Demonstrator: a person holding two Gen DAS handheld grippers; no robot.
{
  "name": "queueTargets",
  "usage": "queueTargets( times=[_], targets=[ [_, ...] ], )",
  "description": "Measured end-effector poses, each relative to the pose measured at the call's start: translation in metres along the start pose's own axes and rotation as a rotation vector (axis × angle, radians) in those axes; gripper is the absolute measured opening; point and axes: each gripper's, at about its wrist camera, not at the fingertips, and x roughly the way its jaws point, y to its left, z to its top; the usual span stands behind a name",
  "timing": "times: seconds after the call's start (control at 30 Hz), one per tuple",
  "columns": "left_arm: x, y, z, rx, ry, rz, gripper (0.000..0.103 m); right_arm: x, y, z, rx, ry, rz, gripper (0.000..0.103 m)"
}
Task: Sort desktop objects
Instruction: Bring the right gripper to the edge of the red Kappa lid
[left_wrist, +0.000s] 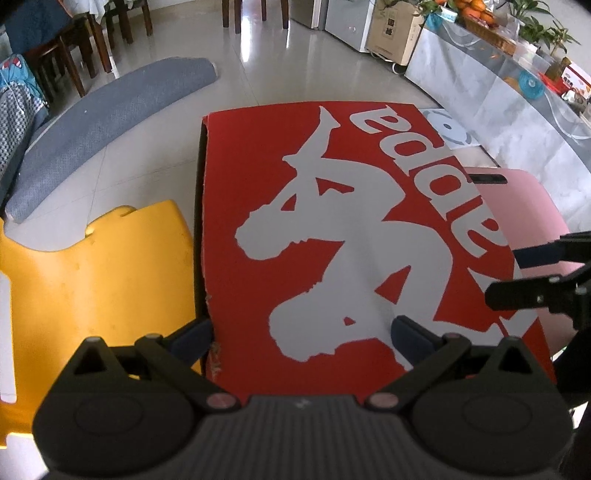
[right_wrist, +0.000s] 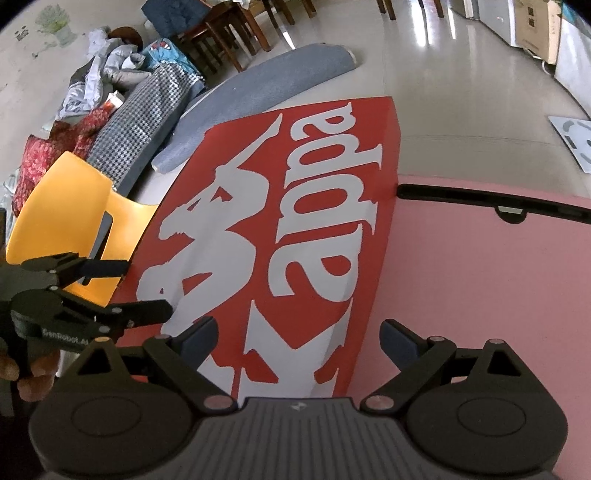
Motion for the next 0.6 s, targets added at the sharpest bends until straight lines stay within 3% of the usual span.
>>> queueTargets(
  times=[0.37,0.6],
  targets=[
    [0.01,0.006,0.005,-0.044,0.013,-0.031,0.103,0.02,-0.01,-0.003,0.084,0.067,0.062,0.095],
    [0.008,0.004,0.005,-0.034,0.004,-0.017,0.103,0.025,-0.014,-0.002,0.104,0.046,0.082,0.095]
  ],
)
